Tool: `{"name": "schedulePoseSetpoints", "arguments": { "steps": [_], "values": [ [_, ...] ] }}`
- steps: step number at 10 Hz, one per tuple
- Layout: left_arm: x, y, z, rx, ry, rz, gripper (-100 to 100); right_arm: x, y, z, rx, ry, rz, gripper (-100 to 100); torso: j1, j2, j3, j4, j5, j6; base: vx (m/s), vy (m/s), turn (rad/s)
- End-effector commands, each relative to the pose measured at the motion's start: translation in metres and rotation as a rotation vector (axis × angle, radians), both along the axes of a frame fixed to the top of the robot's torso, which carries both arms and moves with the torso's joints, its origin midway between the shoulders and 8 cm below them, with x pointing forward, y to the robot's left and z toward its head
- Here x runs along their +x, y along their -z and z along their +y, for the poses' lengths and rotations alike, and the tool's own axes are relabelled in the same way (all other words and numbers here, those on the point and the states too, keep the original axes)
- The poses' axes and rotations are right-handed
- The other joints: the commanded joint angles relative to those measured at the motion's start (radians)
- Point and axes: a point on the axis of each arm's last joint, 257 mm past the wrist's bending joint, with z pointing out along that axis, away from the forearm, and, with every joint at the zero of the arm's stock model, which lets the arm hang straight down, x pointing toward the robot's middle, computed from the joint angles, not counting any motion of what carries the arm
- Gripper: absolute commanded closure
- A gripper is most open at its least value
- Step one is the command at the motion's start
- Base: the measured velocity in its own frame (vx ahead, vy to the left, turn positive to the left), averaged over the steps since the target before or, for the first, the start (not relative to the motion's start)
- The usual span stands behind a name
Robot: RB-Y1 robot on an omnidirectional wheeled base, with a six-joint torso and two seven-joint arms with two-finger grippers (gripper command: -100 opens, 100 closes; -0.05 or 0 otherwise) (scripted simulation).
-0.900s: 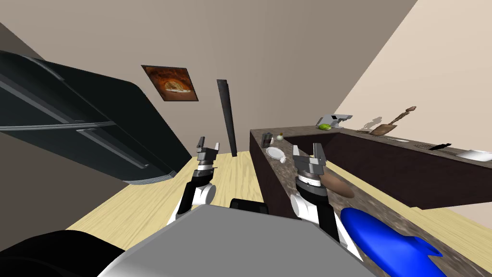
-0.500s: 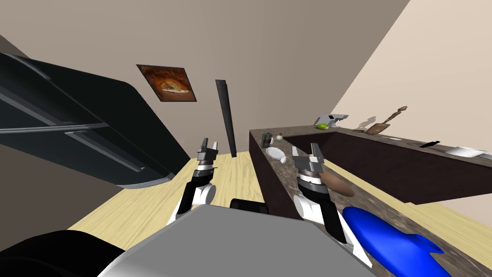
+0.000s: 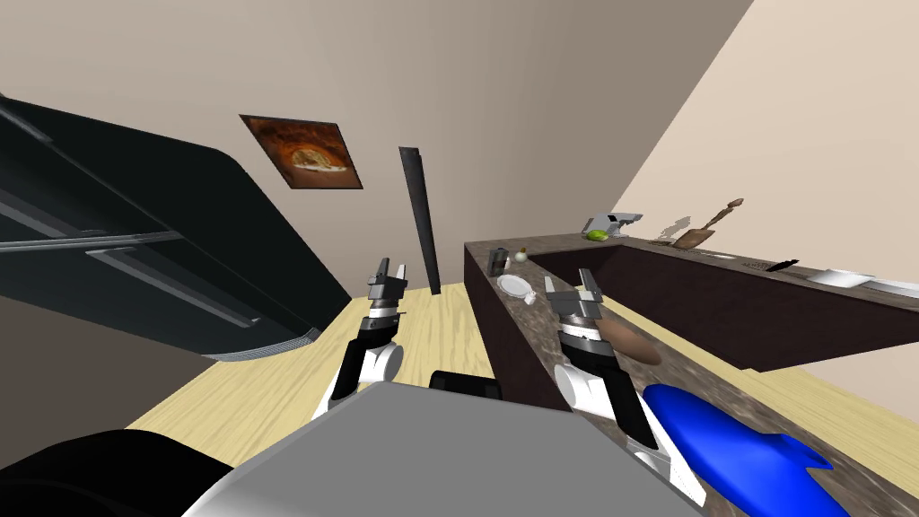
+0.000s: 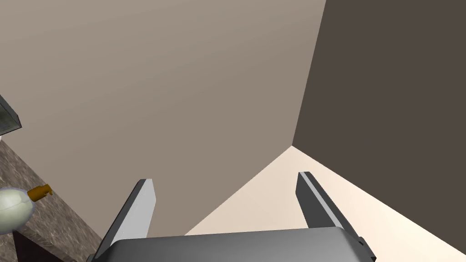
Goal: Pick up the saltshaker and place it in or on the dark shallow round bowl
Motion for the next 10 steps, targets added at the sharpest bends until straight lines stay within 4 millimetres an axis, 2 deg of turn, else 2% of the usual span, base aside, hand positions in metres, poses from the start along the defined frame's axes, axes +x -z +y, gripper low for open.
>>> {"name": "schedulePoseSetpoints", "arguments": {
  "steps": [1,10],
  "values": [
    [0.0,0.0,0.0,0.0,0.0,0.0,0,0.006,0.006,-0.004,0.035,-0.017,0.036,-100,0.0,0.0,0.0,0.0,0.0,0.0,0.019,0.042,-0.036],
    [0.0,0.0,0.0,0.0,0.0,0.0,0,0.038,0.052,-0.045,0.33,-0.132,0.243,-100,0.0,0.0,0.0,0.0,0.0,0.0,0.022,0.038,-0.055]
  ]
}}
